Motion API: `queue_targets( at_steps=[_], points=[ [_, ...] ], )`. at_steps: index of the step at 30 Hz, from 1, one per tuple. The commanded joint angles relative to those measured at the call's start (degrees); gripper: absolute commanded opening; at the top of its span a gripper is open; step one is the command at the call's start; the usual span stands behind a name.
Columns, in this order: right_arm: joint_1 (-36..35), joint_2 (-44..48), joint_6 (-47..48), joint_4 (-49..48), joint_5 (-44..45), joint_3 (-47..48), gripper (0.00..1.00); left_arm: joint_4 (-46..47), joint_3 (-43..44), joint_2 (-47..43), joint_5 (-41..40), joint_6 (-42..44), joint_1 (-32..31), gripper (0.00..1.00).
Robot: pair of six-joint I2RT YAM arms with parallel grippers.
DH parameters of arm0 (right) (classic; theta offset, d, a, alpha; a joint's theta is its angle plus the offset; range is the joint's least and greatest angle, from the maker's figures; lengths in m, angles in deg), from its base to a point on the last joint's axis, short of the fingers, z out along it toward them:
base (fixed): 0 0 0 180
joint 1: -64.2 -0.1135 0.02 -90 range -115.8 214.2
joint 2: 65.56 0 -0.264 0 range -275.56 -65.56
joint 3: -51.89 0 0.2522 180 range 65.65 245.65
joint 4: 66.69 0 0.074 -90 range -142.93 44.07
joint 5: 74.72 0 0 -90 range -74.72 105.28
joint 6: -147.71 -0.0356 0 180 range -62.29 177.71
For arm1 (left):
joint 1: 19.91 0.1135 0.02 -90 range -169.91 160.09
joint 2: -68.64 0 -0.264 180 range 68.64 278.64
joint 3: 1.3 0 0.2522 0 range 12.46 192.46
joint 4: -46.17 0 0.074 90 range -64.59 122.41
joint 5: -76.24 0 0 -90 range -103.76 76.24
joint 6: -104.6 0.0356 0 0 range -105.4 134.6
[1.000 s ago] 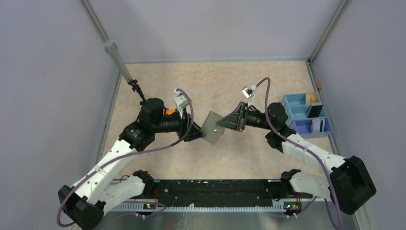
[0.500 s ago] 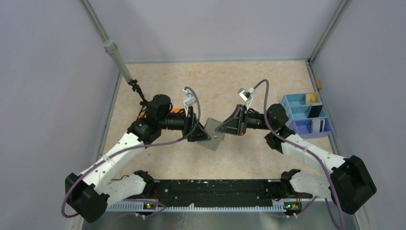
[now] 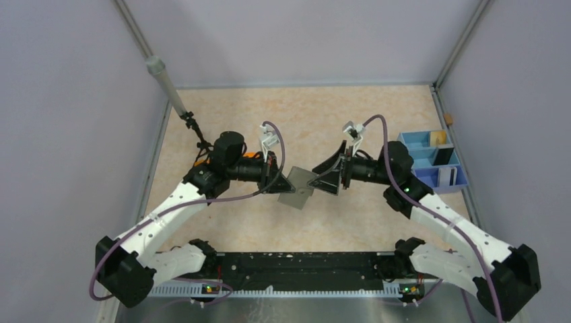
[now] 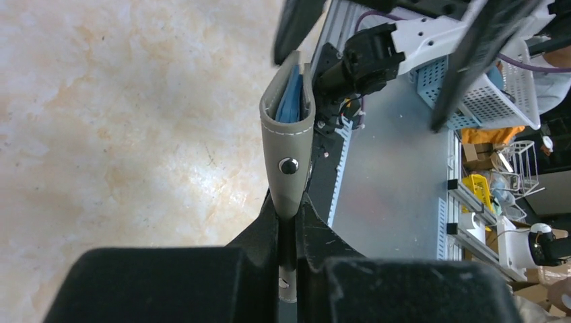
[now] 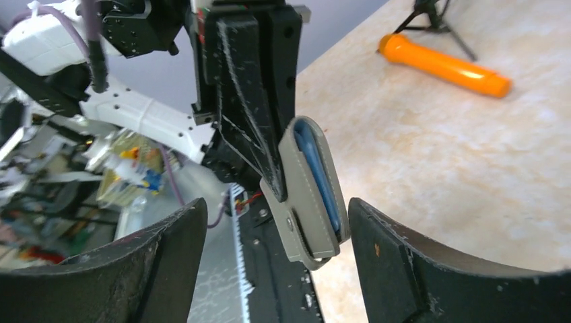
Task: Put the credit cards into the card holder
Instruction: Open the card holder at the center of the board.
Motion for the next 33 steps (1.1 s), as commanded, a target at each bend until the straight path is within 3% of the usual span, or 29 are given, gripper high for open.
queue_targets(
  at_steps=[1,9,16,25,33],
  points=[
    [-0.5,7.0,10.6,14.4,9.2,4.7,0.75,-3.5,3.2,2.5,-2.2,2.5,0.5,0.00],
    [-0.9,6.1,13.2,16.0,-0.8,6.5,0.63,-4.6,3.5,4.3,1.7,3.0,0.6,0.00],
    [-3.7,1.3,14.6,15.6,-8.2,7.9,0.60,-3.3,2.9,4.7,8.3,2.6,0.5,0.00],
    [-6.5,-3.3,19.0,18.8,-7.4,9.0,0.51,0.4,2.0,2.8,14.3,0.5,0.5,0.00],
    [-7.8,-4.7,22.4,23.0,-7.5,10.1,0.51,2.5,1.4,1.7,16.9,-0.7,0.5,0.00]
  ],
)
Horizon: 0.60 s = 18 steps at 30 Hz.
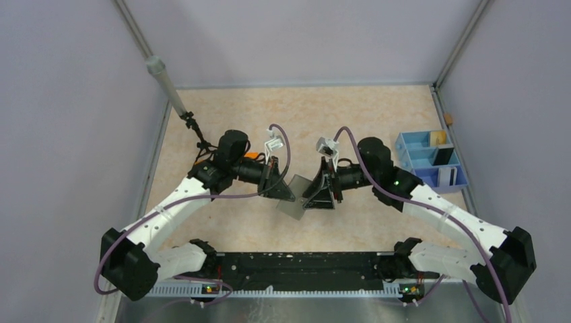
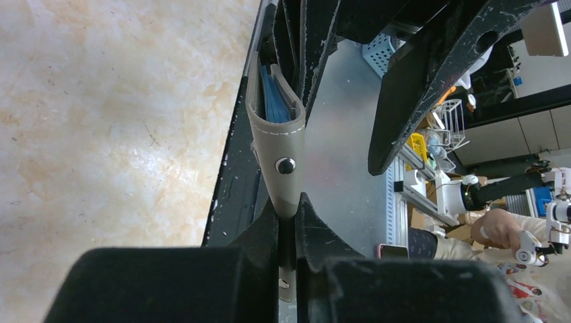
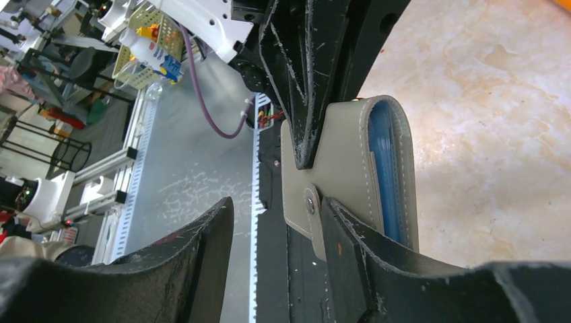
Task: Put the credit cards into the card holder
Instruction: Open the card holder at the center of the board.
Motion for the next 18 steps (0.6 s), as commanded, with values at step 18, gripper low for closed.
queue_targets(
  at_steps=[18],
  points=[
    [-6.3,-5.0,6.8,8.1,1.4,4.2,0.24,3.8,1.3,-3.6,2.2,0.1,1.6,0.00]
  ],
)
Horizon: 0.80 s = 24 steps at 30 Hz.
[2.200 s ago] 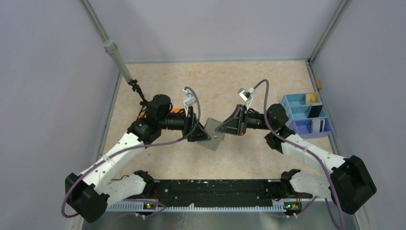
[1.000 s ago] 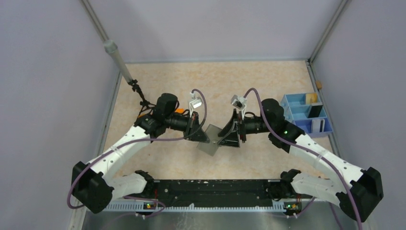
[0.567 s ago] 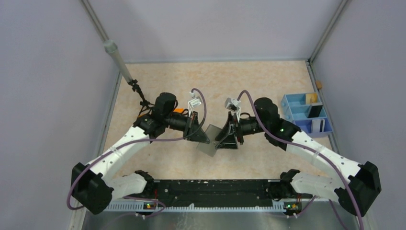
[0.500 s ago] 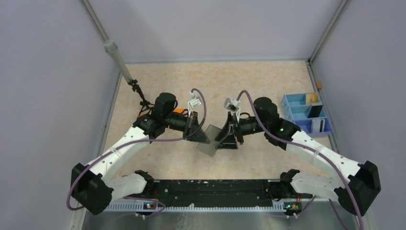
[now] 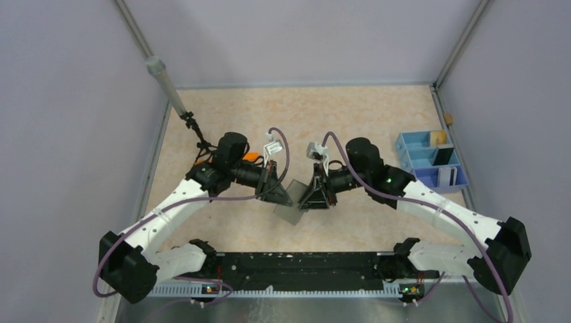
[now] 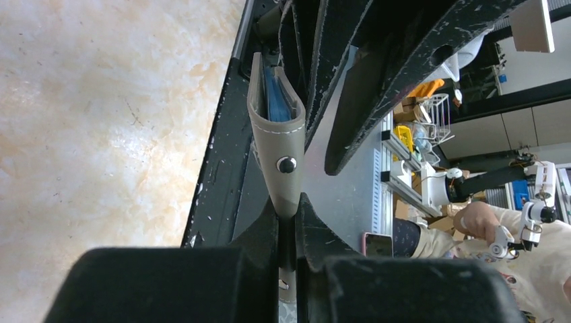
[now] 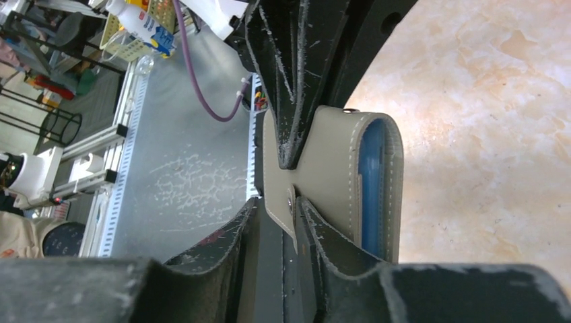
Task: Put the credit cards into the card holder
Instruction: Open the card holder at the center of the board.
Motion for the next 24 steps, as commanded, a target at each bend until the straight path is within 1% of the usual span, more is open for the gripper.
queue_targets(
  at_steps=[1,3,6,9,13,15,16,17,18,20,22,23,24],
  points=[
    [-2.4,-1.6,1.2,2.5,0.7,0.9,0.19,8.0,1.5,-2.1,0.3,-0.4,1.3,0.00],
    [-2.4,-1.6,1.1,2.4,0.6,1.1,0.09,8.0,1.5,-2.0,-0.8,-1.0,2.1,0.00],
    [-2.7,-1.5,1.1,2.8,0.4,1.5,0.00,7.8,1.2,-1.5,-3.5,-1.9,3.6,0.00],
    [-3.2,-1.0,1.2,3.3,-0.4,1.7,0.00,7.8,1.0,-0.2,-5.6,-3.3,5.8,0.00],
    [-3.5,-0.3,0.6,2.4,-3.0,1.4,0.00,6.4,1.2,1.8,-8.1,-3.2,6.9,0.00],
    [-3.8,0.1,0.5,2.9,-3.3,1.8,0.00,4.4,1.4,2.5,-10.5,-1.6,7.0,0.00],
    [-3.9,0.5,0.6,3.2,-3.1,2.0,0.00,2.2,2.0,2.8,-12.9,-0.4,7.0,0.00],
    [-3.9,1.4,0.3,3.2,-2.3,2.1,0.02,-0.5,2.8,2.9,-15.6,1.0,7.0,0.00],
    [-3.9,2.5,-0.4,3.0,0.1,2.1,0.08,-2.6,3.4,2.8,-18.3,1.8,6.9,0.00],
    [-3.9,5.2,-2.7,2.8,9.8,2.1,0.32,-2.8,2.9,2.2,-22.7,0.3,6.8,0.00],
    [-3.9,7.7,-5.7,2.8,21.3,1.7,0.47,0.9,0.2,0.7,-25.7,-3.8,6.5,0.00],
    [-3.9,8.9,-8.0,2.5,27.8,1.1,0.56,2.5,-1.1,-0.2,-27.0,-5.6,6.1,0.00],
    [-3.8,9.7,-10.3,1.8,32.3,0.3,0.61,4.2,-2.4,-1.4,-28.7,-7.1,5.5,0.00]
  ],
)
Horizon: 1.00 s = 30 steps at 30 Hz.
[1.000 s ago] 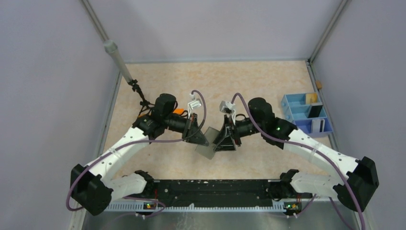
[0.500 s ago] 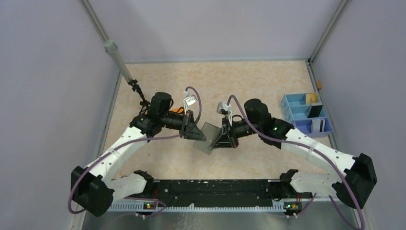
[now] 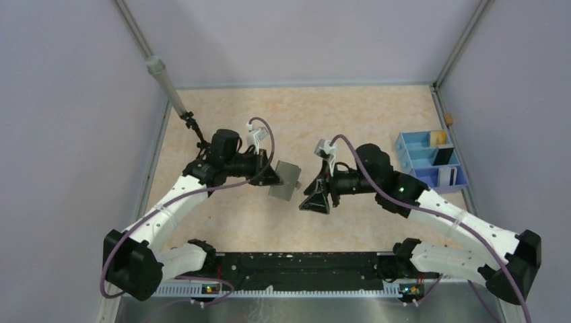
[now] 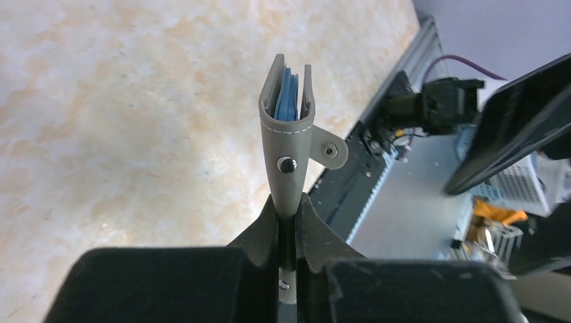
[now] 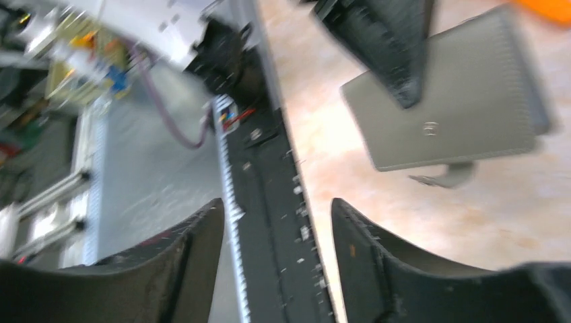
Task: Put the credit cards into the card holder
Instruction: Open the card holder at the center of the board.
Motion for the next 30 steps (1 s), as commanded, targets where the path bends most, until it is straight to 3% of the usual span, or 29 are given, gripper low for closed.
queue_targets(
  at_steps=[1,6,13,22,30],
  points=[
    [-0.5,6.1,-9.3,-2.6,24.5,-0.6,0.62,7.9,-3.9,-5.2,-11.7,-6.1,-1.7,0.00],
    [-0.6,5.1,-22.5,-4.8,37.0,-6.0,0.63,18.2,-13.1,-10.9,-21.6,-15.8,-5.6,0.00],
    [-0.9,-1.0,-31.2,-11.1,36.8,-12.0,0.64,23.1,-19.3,-13.8,-31.3,-23.3,-10.6,0.00],
    [-2.6,-8.0,-33.6,-19.3,35.4,-12.3,0.63,24.3,-20.9,-11.9,-32.7,-25.1,-14.0,0.00],
    [-3.0,-12.2,-33.6,-16.9,39.0,-10.5,0.47,26.1,-21.7,-11.7,-32.1,-25.7,-14.3,0.00]
  ],
)
